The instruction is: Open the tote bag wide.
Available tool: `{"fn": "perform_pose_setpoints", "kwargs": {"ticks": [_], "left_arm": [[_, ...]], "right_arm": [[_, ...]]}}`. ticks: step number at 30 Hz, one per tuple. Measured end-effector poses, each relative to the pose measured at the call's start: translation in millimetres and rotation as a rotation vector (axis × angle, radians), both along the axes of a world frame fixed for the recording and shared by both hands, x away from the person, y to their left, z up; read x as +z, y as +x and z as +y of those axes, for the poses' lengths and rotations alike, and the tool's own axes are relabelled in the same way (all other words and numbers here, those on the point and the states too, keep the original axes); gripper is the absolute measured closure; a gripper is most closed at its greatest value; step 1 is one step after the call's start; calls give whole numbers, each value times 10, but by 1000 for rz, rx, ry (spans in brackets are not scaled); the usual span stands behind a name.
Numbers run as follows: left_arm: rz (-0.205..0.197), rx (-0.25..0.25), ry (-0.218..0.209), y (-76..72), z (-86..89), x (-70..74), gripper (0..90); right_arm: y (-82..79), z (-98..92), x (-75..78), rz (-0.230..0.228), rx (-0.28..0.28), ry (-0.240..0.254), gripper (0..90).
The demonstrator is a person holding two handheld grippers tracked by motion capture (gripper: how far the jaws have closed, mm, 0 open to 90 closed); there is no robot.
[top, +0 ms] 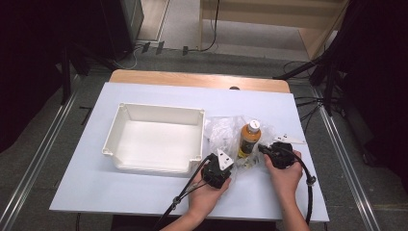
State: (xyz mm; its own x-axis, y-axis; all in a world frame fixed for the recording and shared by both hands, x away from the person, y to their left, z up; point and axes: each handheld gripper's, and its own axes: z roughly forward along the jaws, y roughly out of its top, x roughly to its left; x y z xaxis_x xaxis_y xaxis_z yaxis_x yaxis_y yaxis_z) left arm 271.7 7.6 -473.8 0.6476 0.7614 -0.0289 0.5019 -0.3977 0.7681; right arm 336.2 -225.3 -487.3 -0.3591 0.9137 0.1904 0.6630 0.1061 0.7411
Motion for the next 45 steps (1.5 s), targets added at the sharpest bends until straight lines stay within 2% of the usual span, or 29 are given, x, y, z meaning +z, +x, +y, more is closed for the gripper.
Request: {"fn": "perform_pose_setpoints", "kwargs": {"ticks": [2, 4, 7, 8, 10, 13, 15, 18, 19, 20, 23, 24, 26, 30, 33, 38, 40, 42, 44, 45], "left_arm": [[-6, -1, 5, -14, 13, 4, 897], [-22, 10, -7, -35, 22, 32, 850], [-68, 18, -43, -65, 42, 111, 765], [-85, 14, -67, -70, 49, 144, 739], [-122, 31, -97, -70, 55, 223, 693], [-155, 59, -141, -45, 64, 343, 605], [-170, 81, -109, -4, 31, 386, 567], [-148, 78, -86, 92, -46, 371, 528], [-142, 82, -79, 123, -69, 353, 544], [-133, 68, -79, 146, -88, 332, 628], [-104, 62, -29, 184, -141, 258, 881], [-94, 58, -10, 192, -149, 224, 900], [-65, 56, 14, 203, -161, 145, 900], [-35, 55, 56, 209, -161, -2, 900], [-42, 45, 98, 193, -171, -24, 900], [-42, 50, 117, 180, -163, -54, 900], [-44, 54, 107, 173, -161, -59, 900], [-39, 60, 100, 172, -145, -55, 900], [-55, 64, 112, 156, -160, -60, 900], [-64, 62, 116, 147, -168, -62, 900]], "right_arm": [[3, -31, -3, 9, -7, 15, 900], [-6, -47, 0, 10, -9, 35, 894], [-37, -48, 11, -15, 3, 43, 859], [-42, -44, 15, -18, 4, 44, 856], [-47, -45, 14, -19, 2, 44, 854], [-50, -43, -4, -29, 0, 42, 854], [-52, -31, -10, -27, 1, 42, 850], [-60, -21, -10, -31, 3, 37, 849], [-61, -21, -10, -32, 3, 38, 849], [-63, -22, -11, -34, 4, 38, 849], [-71, -19, -9, -41, 7, 35, 852], [-72, -18, -10, -44, 10, 34, 853], [-73, -20, -10, -44, 9, 35, 857], [-75, -23, -8, -38, -2, 30, 871], [-84, -25, -1, -34, -9, 4, 876], [-111, -62, 38, -41, -12, -12, 863], [-137, -86, 87, -60, -18, 17, 827], [-181, -109, 185, -102, -2, 93, 769], [-233, -112, 307, -156, 15, 165, 718], [-255, -94, 367, -180, 13, 170, 694]]}}
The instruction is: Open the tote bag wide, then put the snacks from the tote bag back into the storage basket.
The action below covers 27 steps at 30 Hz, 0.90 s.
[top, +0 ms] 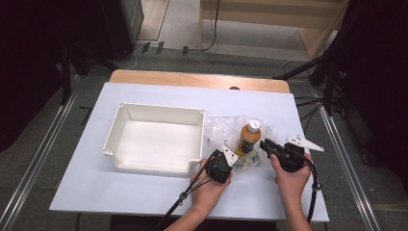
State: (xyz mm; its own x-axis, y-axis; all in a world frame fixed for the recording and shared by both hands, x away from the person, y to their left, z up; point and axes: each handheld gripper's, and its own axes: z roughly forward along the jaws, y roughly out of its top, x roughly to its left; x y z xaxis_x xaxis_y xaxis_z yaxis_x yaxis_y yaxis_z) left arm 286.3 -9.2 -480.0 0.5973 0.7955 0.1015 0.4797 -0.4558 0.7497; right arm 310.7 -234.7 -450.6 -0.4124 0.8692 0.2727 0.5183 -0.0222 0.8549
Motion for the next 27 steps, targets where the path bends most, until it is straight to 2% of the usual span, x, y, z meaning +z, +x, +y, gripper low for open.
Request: {"fn": "perform_pose_setpoints", "kwargs": {"ticks": [3, 5, 7, 9, 11, 13, 15, 17, 20, 24, 26, 27], "left_arm": [[4, 1, -12, 2, 9, -1, 900], [4, 1, -10, 0, 9, -2, 900], [-2, 2, 1, -11, -4, -4, 900], [-2, -1, 2, -11, -6, -5, 900], [-4, -11, 9, -14, 2, 1, 900], [-22, -18, 4, -33, -2, 3, 900], [-51, -47, -6, -70, -5, 11, 899], [-62, -47, -27, -80, 9, 24, 840], [-72, -44, -77, -80, 38, 52, 729], [-63, -60, -145, -104, 23, 93, 594], [-42, -61, -156, -101, -18, 78, 489], [-38, -58, -144, -97, -37, 66, 471]], "right_arm": [[-40, 81, 112, -56, -12, -29, 705], [-29, 121, 98, -60, -20, -52, 743], [21, 142, 17, -24, -5, -54, 785], [67, 189, -79, 13, 1, -102, 836], [116, 235, -180, 71, 11, -139, 878], [152, 259, -265, 118, 5, -169, 900], [176, 260, -320, 155, 7, -181, 900], [192, 255, -357, 175, 8, -186, 900], [202, 239, -369, 183, 5, -163, 900], [208, 236, -382, 191, 1, -141, 900], [213, 219, -391, 192, 0, -123, 900], [214, 217, -392, 193, 0, -119, 900]]}}
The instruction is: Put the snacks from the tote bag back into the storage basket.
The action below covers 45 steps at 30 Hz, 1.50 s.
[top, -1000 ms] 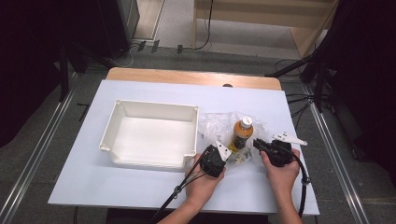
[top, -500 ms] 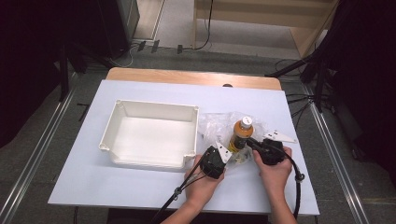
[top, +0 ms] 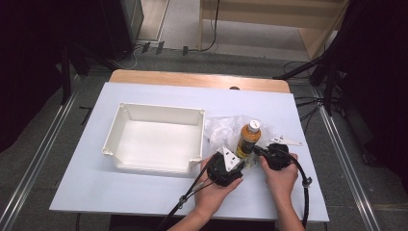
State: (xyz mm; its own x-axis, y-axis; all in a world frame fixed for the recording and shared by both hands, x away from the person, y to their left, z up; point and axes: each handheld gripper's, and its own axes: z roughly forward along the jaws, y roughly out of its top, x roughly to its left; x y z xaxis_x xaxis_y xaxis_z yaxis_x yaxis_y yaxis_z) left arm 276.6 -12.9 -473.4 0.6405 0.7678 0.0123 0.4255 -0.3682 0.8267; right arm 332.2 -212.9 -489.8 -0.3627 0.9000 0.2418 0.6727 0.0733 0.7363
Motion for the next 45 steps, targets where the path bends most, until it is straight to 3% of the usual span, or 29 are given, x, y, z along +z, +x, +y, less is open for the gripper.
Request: {"fn": "perform_pose_setpoints", "kwargs": {"ticks": [2, 6, 8, 11, 13, 18, 24, 30, 35, 40, 45], "left_arm": [[8, 4, 18, 15, -15, -16, 489], [88, 12, 49, 91, -26, -55, 682], [103, 15, 63, 107, -37, -61, 756], [126, 27, 52, 128, -24, -66, 836], [120, 27, 55, 124, -31, -69, 872], [91, 28, 89, 96, -48, -65, 900], [91, 32, 77, 96, -48, -68, 900], [89, 34, 75, 95, -42, -66, 900], [87, 32, 79, 90, -45, -65, 900], [86, 34, 78, 89, -45, -65, 900], [83, 38, 71, 87, -48, -67, 900]], "right_arm": [[-1, 1, 0, -1, 0, -2, 900], [-11, 15, 3, -10, 3, -18, 900], [-15, 16, 4, -8, 3, -16, 900], [-33, 12, 11, -7, 5, -7, 898], [-68, 6, 45, -37, -3, -21, 833], [-193, -34, 254, -177, 13, -15, 714], [-296, -85, 445, -248, 53, -27, 560], [-360, -164, 587, -294, 113, 5, 454], [-401, -67, 658, -337, 156, 11, 396], [-354, 56, 649, -339, 151, 22, 345], [-267, 181, 596, -328, 135, 0, 294]]}}
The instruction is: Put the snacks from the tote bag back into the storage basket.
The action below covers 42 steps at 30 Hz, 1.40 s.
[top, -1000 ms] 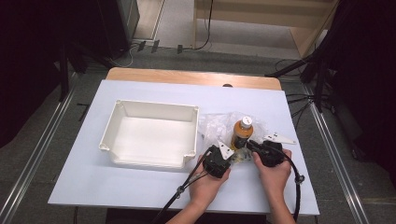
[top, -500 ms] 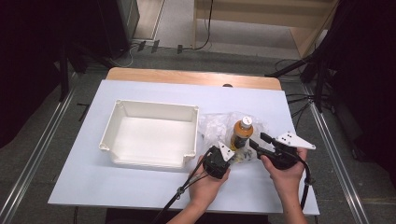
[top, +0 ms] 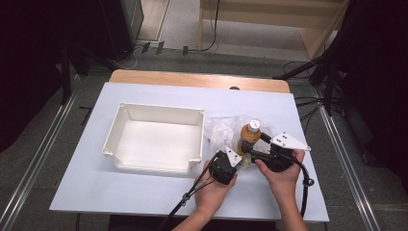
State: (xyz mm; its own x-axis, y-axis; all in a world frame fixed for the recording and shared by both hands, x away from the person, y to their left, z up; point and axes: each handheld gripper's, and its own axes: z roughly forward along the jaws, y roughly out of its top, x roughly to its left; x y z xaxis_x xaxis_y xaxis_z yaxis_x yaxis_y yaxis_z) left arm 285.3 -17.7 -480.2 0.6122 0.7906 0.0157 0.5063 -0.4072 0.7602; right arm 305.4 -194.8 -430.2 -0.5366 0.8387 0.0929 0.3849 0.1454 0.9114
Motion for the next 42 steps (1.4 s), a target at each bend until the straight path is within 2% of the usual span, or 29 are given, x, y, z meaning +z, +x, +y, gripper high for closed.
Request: {"fn": "perform_pose_setpoints", "kwargs": {"ticks": [8, 12, 15, 19, 21, 23, 26, 33, 42], "left_arm": [[-4, -3, 4, -2, 5, 2, 900], [-6, -3, 4, -3, 6, 2, 900], [-6, -2, 3, -2, 4, 2, 900], [-5, -3, 3, -3, 5, 2, 900], [-4, -3, 3, -2, 6, 2, 900], [-4, -2, 3, -1, 6, 2, 900], [-5, -2, 3, -2, 7, 3, 900], [-3, -3, -1, 1, 9, 2, 900], [-5, -2, -4, 1, 9, 1, 900]], "right_arm": [[102, 90, -98, 11, -51, 23, 270], [129, 118, -118, -2, -71, 31, 272], [139, 149, -144, -19, -81, 32, 286], [177, 193, -205, -6, -95, 15, 307], [175, 200, -218, -22, -99, 18, 336], [157, 223, -207, -33, -109, 2, 353], [155, 233, -205, -31, -118, 6, 362], [138, 234, -167, -38, -110, -9, 368], [95, 181, 9, -60, -105, 23, 371]]}}
